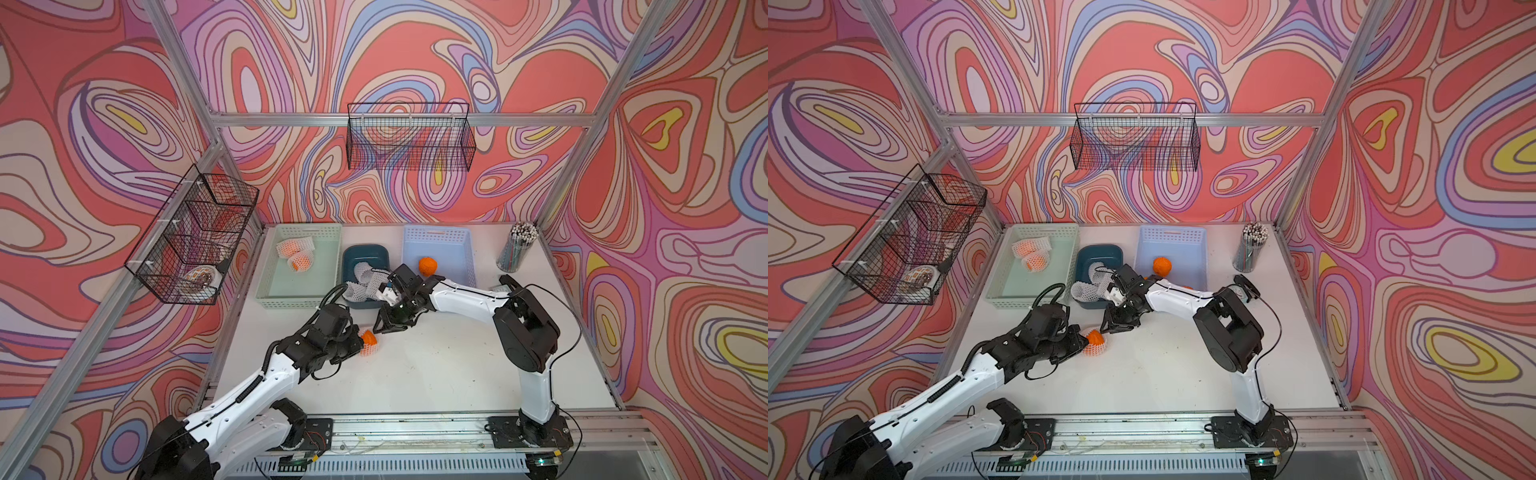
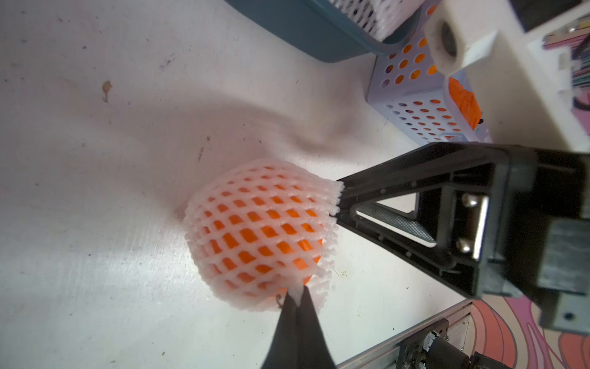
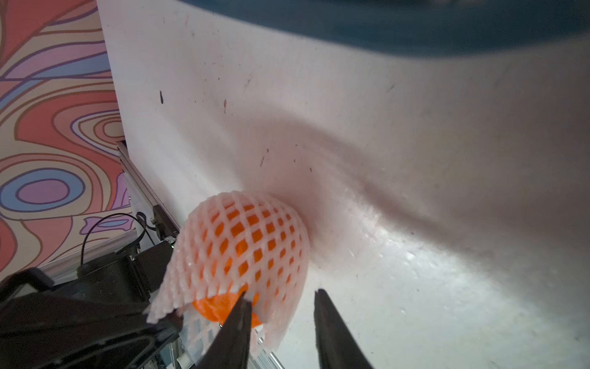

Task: Remove foam nets from oranges
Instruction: Remove the foam net from the orange.

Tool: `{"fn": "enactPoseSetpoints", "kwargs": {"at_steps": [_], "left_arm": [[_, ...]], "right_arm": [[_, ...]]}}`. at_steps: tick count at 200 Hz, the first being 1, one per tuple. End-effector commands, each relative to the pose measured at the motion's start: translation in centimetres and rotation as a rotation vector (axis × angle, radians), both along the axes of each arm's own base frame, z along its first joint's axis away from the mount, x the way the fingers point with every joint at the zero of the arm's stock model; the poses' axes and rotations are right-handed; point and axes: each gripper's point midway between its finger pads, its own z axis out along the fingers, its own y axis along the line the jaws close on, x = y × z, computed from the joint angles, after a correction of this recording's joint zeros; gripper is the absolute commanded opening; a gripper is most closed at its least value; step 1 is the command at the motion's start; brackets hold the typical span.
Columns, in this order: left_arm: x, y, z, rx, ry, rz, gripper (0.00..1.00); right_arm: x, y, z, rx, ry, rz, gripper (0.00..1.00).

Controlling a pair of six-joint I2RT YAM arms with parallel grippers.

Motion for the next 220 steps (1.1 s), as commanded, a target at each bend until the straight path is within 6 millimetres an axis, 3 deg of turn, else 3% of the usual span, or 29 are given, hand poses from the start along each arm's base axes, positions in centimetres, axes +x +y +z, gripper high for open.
{"fn": "enactPoseSetpoints", "kwargs": {"at_steps": [1, 54, 71, 97, 158, 220], "left_arm": [[-0.4, 0.7, -0.6, 0.019, 0.026, 0.029, 0.00], [-0.4, 0.7, -0.7, 0.020, 0.031, 0.028, 0.00], [-0.3, 0.6, -0.4, 0.016, 0.023, 0.030, 0.00], [0.2, 0.3, 0.8, -0.001, -0.004, 0.026, 0.00], [1.3, -0.8, 3.6, -0.059, -0.060, 0.017, 0.00], [2.0, -1.9, 2.6, -0.073, -0.028, 0.001, 0.00]], "right_arm": [[-0.4, 0.7, -0.7, 0.036, 0.029, 0.016, 0.35], [-0.6, 0.8, -1.5, 0.002, 0.029, 0.021, 0.29], [-0.5, 1.0, -1.2, -0.005, 0.019, 0.024, 0.22], [-0.5, 1.4, 0.1, -0.006, -0.008, 0.035, 0.00], [-0.6, 1.8, 4.1, 0.033, -0.051, 0.036, 0.00], [-1.2, 1.9, 5.2, 0.048, -0.052, 0.043, 0.00]]}}
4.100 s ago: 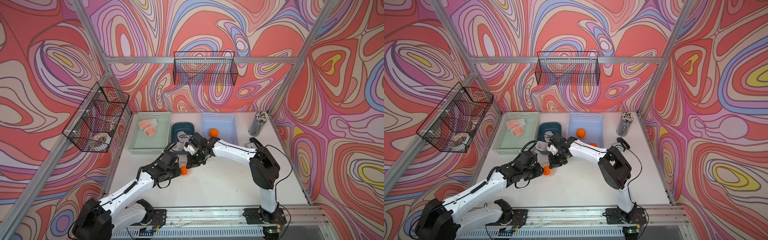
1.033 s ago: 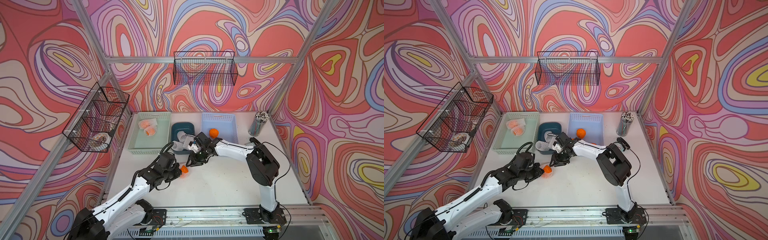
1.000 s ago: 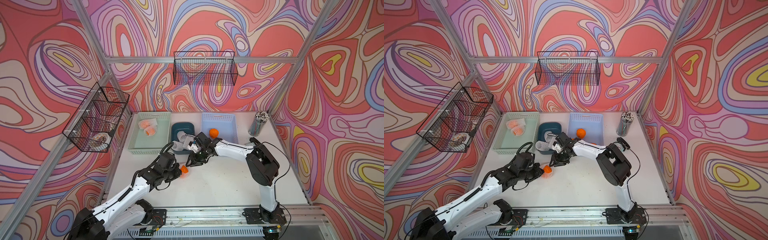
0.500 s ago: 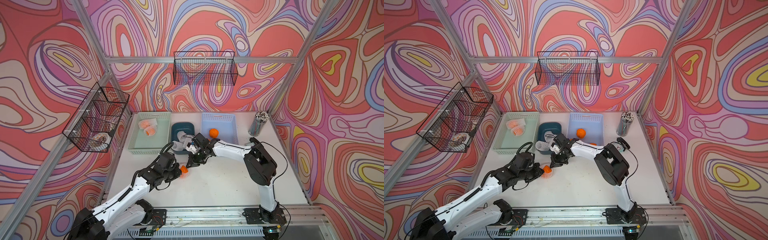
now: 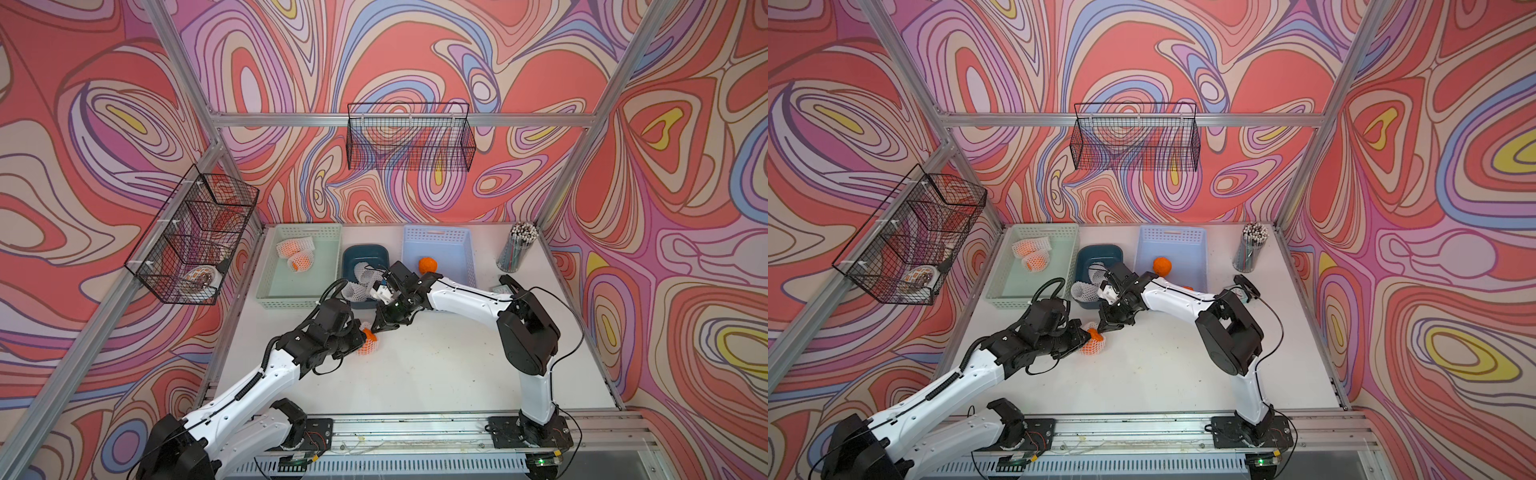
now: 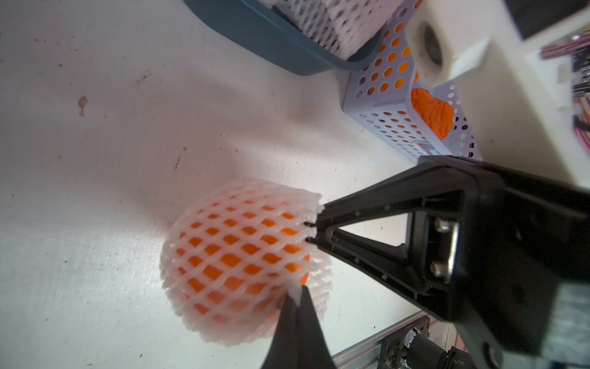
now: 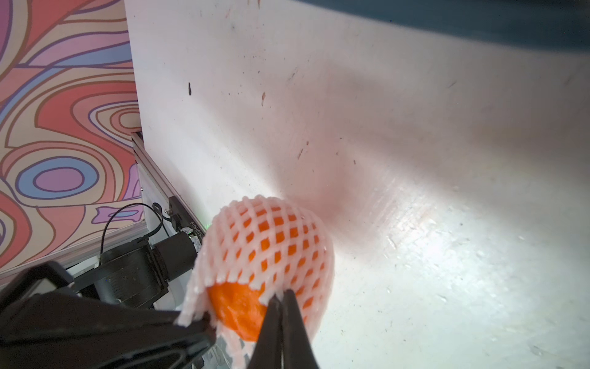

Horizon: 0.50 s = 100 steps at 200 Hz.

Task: Remove foam nets from oranges
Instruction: Remove the foam net from the orange.

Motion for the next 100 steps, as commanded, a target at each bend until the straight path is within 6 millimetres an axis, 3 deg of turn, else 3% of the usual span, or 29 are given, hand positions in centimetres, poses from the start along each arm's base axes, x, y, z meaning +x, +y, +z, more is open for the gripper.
{"fn": "enactPoseSetpoints", "kwargs": {"at_steps": [1, 40, 77, 100], "left_arm": [[1.0, -0.9, 0.9, -0.035, -0.019, 0.001, 0.00], [0.9, -0.9, -0.4, -0.013, 0.019, -0.001, 0.00], [1.5, -0.8, 0.2, -0.013, -0.010, 0.020, 0.00], [2.1, -1.3, 0.7, -0.045, -0.029, 0.028, 0.00]], "right_arm": [[-0.2, 0.7, 2.6, 0.050, -0.034, 0.014, 0.00], [-0.4, 0.9, 2.8, 0.061, -0.021, 0.029, 0.00], [-0.9, 1.1, 2.4, 0.054, 0.005, 0.036, 0.00], [-0.9, 0.5, 1.2, -0.002, 0.008, 0.036, 0.00]]}}
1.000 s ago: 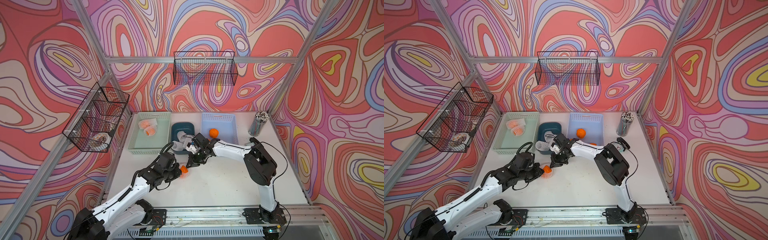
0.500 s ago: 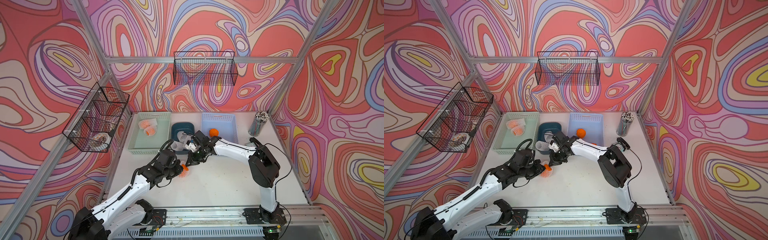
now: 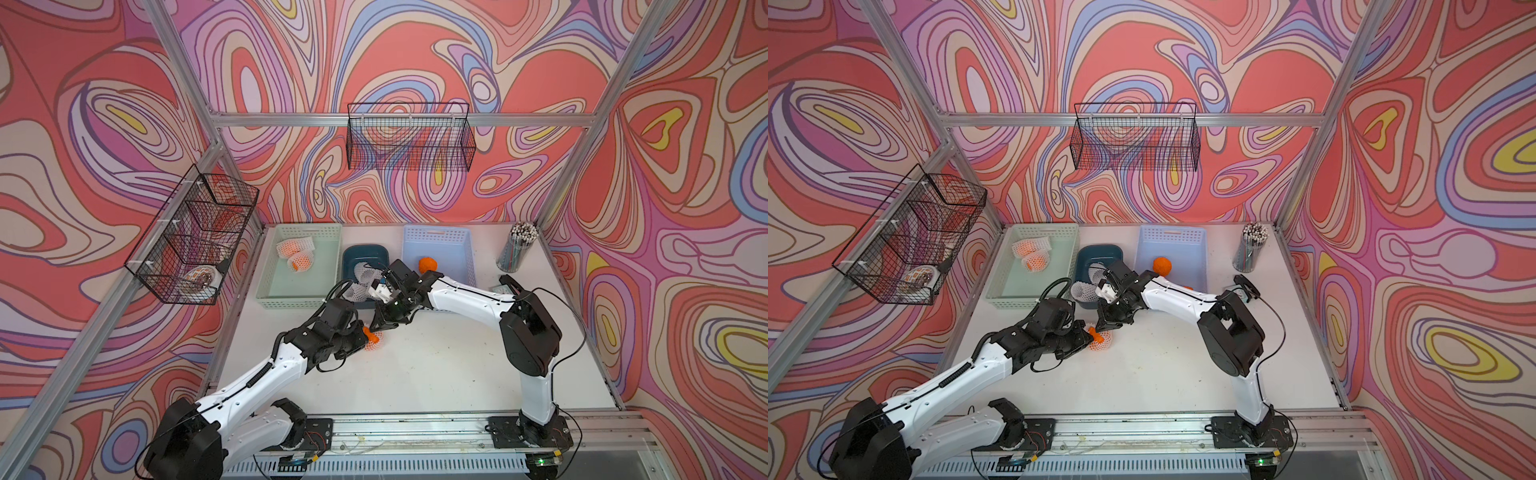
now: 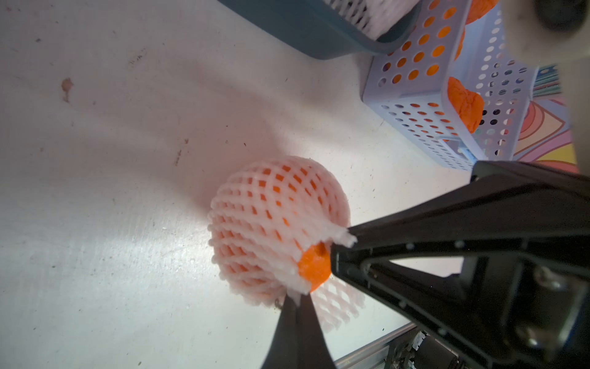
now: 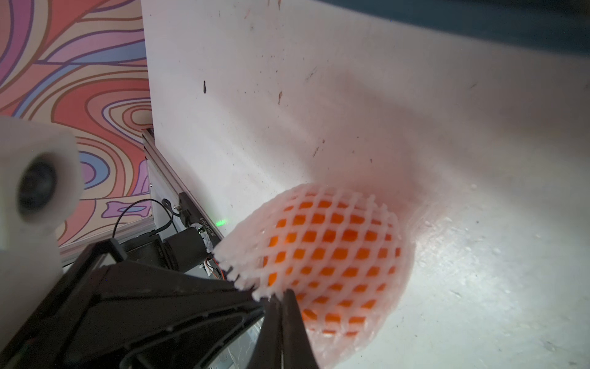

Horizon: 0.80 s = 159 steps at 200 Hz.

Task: Remove foam nets from oranges
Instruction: Remove the foam net from the orange.

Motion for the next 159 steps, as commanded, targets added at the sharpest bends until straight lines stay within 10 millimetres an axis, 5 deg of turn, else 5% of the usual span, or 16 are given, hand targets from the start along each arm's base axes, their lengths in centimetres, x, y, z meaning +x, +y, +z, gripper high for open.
{"fn": "enactPoseSetpoints", "kwargs": {"at_steps": [1, 50, 89, 159], "left_arm": [[1.8, -0.9, 2.0, -0.058, -0.070, 0.034, 0.00], [2.2, -2.8, 2.0, -0.143, -0.092, 0.039, 0.00], [1.9, -3.6, 1.0, -0.132, -0.077, 0.029, 0.00], [0.7, -2.2, -1.1, -0.067, -0.030, 0.035, 0.00]], "right_arm": [[-0.5, 0.1, 0.2, -0.017, 0.002, 0.023, 0.00], [-0.4, -0.4, -1.5, -0.072, -0.004, 0.018, 0.00], [-0.6, 0.0, -1.0, -0.050, -0.011, 0.020, 0.00], [-0.1, -0.3, 0.6, -0.040, -0.047, -0.008, 0.00]]}}
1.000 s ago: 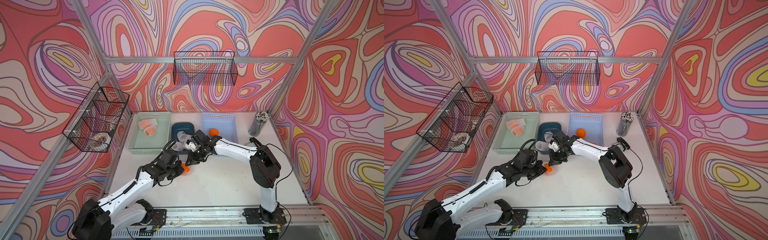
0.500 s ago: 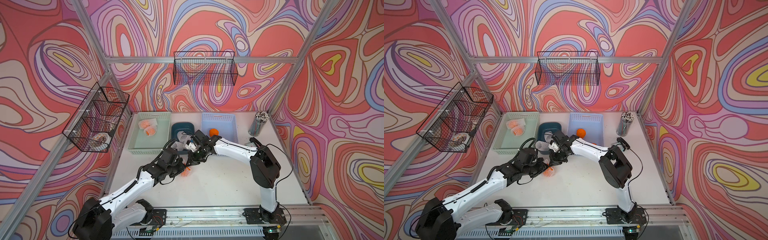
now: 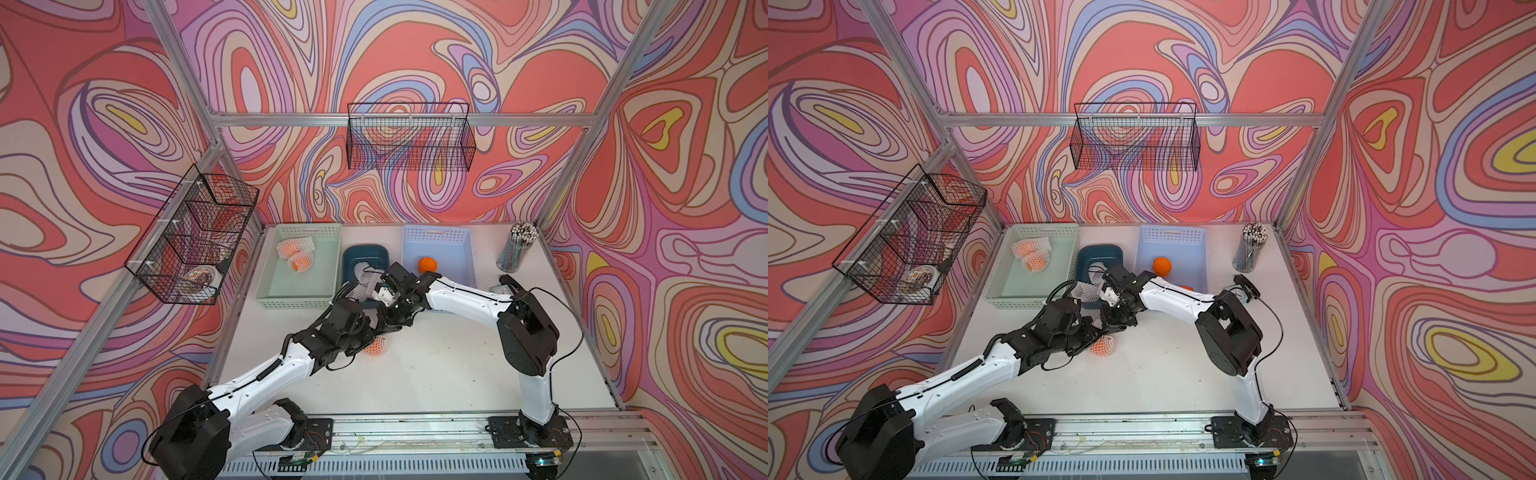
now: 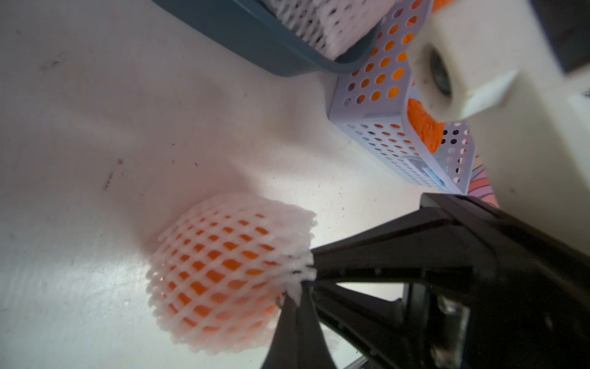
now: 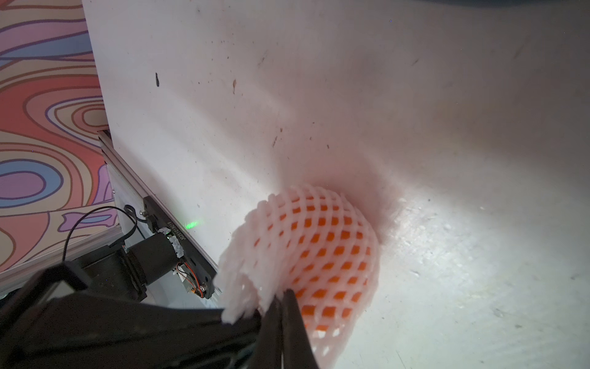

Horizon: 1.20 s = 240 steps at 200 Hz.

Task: Remove foam nets from oranges
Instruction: Remove the foam net from the orange.

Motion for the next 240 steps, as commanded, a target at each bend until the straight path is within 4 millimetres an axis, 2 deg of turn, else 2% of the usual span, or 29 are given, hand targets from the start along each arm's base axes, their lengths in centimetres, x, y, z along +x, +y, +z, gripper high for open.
{"fn": "enactPoseSetpoints", "kwargs": {"at_steps": [1, 24, 46, 69, 94, 96, 99, 155, 194, 213, 218, 240], "left_arm": [[-0.7, 0.2, -0.8, 0.013, 0.020, -0.006, 0.00], [-0.8, 0.4, -1.0, 0.017, 0.021, 0.000, 0.00], [-1.0, 1.0, -1.0, 0.024, 0.011, 0.019, 0.00], [-1.3, 1.1, -1.2, 0.021, 0.021, 0.020, 0.00], [-1.2, 1.1, -1.1, 0.012, 0.019, 0.031, 0.00], [-1.7, 1.5, -2.1, 0.028, 0.038, 0.033, 0.00], [-1.8, 1.6, -2.3, 0.030, 0.042, 0.034, 0.00], [-1.4, 1.9, -2.0, 0.027, 0.033, 0.050, 0.00], [-1.2, 1.8, -1.1, 0.012, 0.013, 0.051, 0.00], [-1.2, 1.9, -0.9, 0.004, 0.008, 0.056, 0.00], [-1.2, 1.9, -0.8, 0.002, 0.006, 0.057, 0.00], [-1.0, 1.7, -0.8, -0.013, 0.009, 0.058, 0.00]], "right_arm": [[-0.1, 1.0, 2.3, 0.067, -0.034, 0.009, 0.00], [-0.2, 1.2, 2.9, 0.087, -0.019, 0.017, 0.00], [0.0, 0.4, 2.8, 0.078, -0.015, 0.005, 0.00], [0.6, -0.1, 3.9, 0.127, -0.023, -0.012, 0.00], [-0.2, 0.1, 4.7, 0.177, -0.010, 0.034, 0.13], [-0.3, 0.2, 4.7, 0.181, -0.007, 0.038, 0.14], [-0.4, 0.2, 4.7, 0.187, -0.004, 0.042, 0.15], [-1.9, -0.5, 3.7, 0.204, 0.022, 0.090, 0.29], [-1.6, -1.8, 5.1, 0.178, -0.108, 0.109, 0.60], [-1.9, -2.6, 4.7, 0.151, -0.149, 0.148, 0.66], [-1.9, -3.0, 5.5, 0.158, -0.185, 0.154, 0.67], [-2.3, -4.1, 4.6, 0.138, -0.245, 0.189, 0.72]]}}
